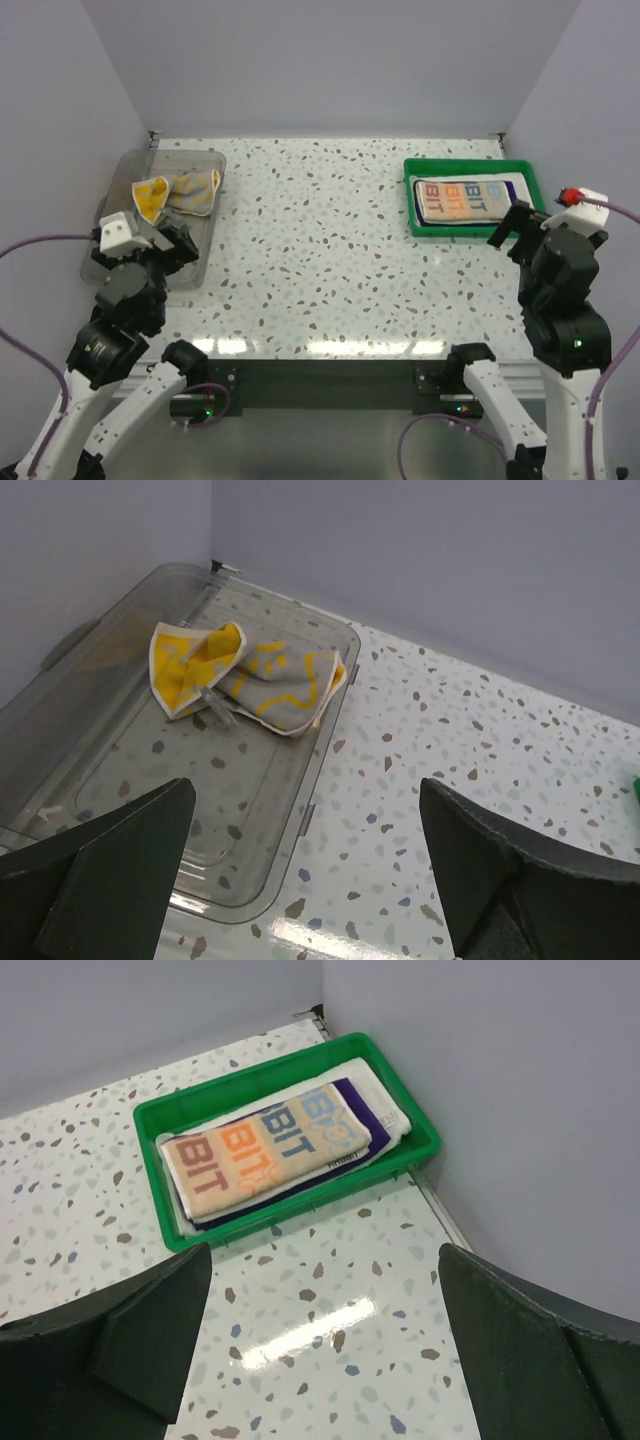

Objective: Fold and stack the towels
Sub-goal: Neatly place the folded towel into the bin

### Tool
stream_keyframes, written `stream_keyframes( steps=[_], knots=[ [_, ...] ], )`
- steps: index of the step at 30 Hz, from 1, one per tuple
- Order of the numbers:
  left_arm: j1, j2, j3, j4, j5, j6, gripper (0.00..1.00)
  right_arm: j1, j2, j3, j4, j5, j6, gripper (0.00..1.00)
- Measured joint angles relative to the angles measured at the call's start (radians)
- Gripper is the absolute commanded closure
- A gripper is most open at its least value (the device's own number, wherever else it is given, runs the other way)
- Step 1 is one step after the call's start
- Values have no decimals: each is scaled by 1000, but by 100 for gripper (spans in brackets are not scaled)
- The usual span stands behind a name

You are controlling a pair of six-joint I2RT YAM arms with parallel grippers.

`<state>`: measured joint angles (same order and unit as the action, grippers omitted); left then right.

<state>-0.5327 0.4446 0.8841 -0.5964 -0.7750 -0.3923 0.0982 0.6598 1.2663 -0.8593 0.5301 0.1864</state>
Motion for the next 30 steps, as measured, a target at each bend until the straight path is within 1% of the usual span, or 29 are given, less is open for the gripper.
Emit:
stream_keyframes(
  steps=[5,8,10,15,22,30],
  knots=[
    [0,-163,-33,-10,6,13,0,19,-238,-138,31,-25,-75,1],
    [0,-210,-59,-16,20,13,0,26,-358,-185,45,-19,-108,1],
    [0,-234,-78,-21,27,8,0,38,-397,-206,49,4,-116,1],
    [0,-303,-127,-27,27,2,0,82,-419,-254,41,29,-130,1],
    [0,-408,-163,-45,-19,-35,0,133,-457,-258,37,23,-127,1],
    [0,-429,-163,-83,-42,-66,0,165,-469,-261,35,-11,-119,1]
  ],
)
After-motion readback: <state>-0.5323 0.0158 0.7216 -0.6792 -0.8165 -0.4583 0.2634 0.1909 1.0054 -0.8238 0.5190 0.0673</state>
